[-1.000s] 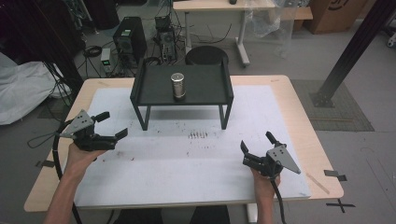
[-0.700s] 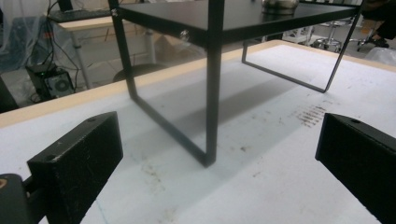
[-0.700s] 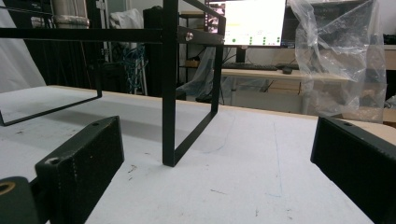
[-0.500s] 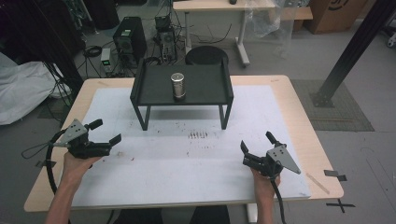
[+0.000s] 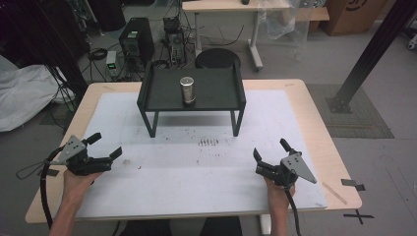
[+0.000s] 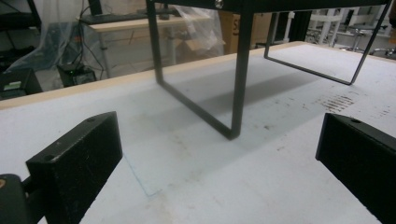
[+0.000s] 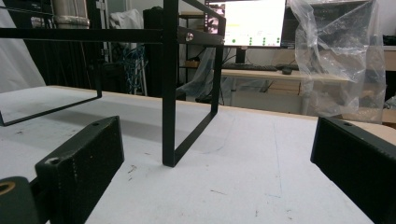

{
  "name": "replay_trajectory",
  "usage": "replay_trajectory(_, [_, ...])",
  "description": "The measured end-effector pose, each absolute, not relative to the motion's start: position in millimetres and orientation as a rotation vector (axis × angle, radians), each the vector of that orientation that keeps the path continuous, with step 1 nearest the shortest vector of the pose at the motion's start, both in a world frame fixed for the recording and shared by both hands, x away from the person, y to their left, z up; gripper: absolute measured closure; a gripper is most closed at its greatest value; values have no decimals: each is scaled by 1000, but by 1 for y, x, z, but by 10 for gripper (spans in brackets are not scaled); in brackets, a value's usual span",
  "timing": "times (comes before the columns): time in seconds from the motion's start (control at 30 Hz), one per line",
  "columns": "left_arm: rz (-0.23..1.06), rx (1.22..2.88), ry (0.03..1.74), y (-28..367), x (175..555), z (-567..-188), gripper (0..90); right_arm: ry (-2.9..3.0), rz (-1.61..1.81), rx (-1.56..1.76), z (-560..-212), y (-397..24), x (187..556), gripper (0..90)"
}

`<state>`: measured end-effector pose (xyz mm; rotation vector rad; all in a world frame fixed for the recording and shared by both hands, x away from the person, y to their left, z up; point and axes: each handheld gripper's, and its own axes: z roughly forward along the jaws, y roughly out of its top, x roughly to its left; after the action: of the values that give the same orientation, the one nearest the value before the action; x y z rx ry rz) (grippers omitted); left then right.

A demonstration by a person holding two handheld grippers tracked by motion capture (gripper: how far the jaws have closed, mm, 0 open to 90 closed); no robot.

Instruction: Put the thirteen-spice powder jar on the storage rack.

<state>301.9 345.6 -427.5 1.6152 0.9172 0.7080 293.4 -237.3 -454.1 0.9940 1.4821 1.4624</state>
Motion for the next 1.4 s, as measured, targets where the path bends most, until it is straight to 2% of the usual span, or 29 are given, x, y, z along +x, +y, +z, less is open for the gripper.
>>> replay_trajectory(0.8, [879, 1504, 974, 346, 277, -449, 10, 1481, 1461, 992, -454, -237, 293, 24])
replay_trajectory(1.1, [909, 1455, 966, 347, 273, -451, 10, 1480, 1461, 991, -454, -237, 293, 23])
replay_trajectory(1.4, [881, 1433, 962, 350, 273, -452, 3, 1477, 1463, 992, -454, -237, 293, 24])
